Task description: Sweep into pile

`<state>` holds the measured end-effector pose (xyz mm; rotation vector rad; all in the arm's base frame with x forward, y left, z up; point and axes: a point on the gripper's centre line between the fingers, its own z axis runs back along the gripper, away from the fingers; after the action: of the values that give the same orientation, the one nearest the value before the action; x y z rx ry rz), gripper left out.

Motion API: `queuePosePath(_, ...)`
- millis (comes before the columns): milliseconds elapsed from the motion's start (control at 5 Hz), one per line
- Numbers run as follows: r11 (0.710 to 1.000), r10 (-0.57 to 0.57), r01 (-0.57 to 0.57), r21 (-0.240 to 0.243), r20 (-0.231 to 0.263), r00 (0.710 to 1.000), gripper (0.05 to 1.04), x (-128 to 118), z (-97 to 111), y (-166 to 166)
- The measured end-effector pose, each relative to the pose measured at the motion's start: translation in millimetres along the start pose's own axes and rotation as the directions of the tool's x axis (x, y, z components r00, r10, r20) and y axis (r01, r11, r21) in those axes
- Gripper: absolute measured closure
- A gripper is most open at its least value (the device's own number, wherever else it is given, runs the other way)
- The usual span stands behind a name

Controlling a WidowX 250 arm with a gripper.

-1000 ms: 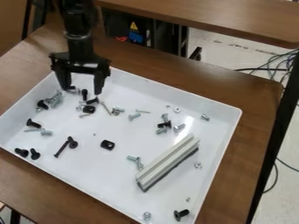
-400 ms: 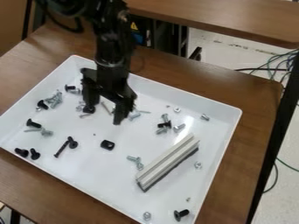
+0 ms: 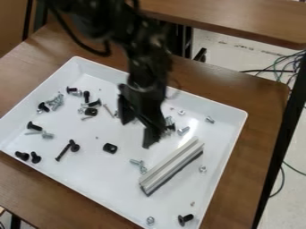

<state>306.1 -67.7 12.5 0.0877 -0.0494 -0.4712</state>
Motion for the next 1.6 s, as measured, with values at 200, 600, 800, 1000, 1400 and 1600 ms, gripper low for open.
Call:
queuePosePath(200,0.999,-0.04,0.04,-0.028,-0.007,0.999,0.084,3,-14,-19)
queuePosePath(600,0.995,-0.075,0.074,-0.067,-0.013,0.997,0.084,6,-30,-28)
queuePosePath(800,0.994,-0.076,0.075,-0.076,-0.018,0.997,0.084,9,-34,-31)
queuePosePath(1000,0.994,-0.074,0.07,-0.08,-0.043,0.996,0.084,6,-41,-36)
queuePosePath(1400,0.996,-0.057,0.053,-0.071,-0.065,0.996,0.123,5,-39,-39)
queuePosePath(1600,0.996,-0.055,0.05,-0.073,-0.068,0.996,0.426,5,-41,-39)
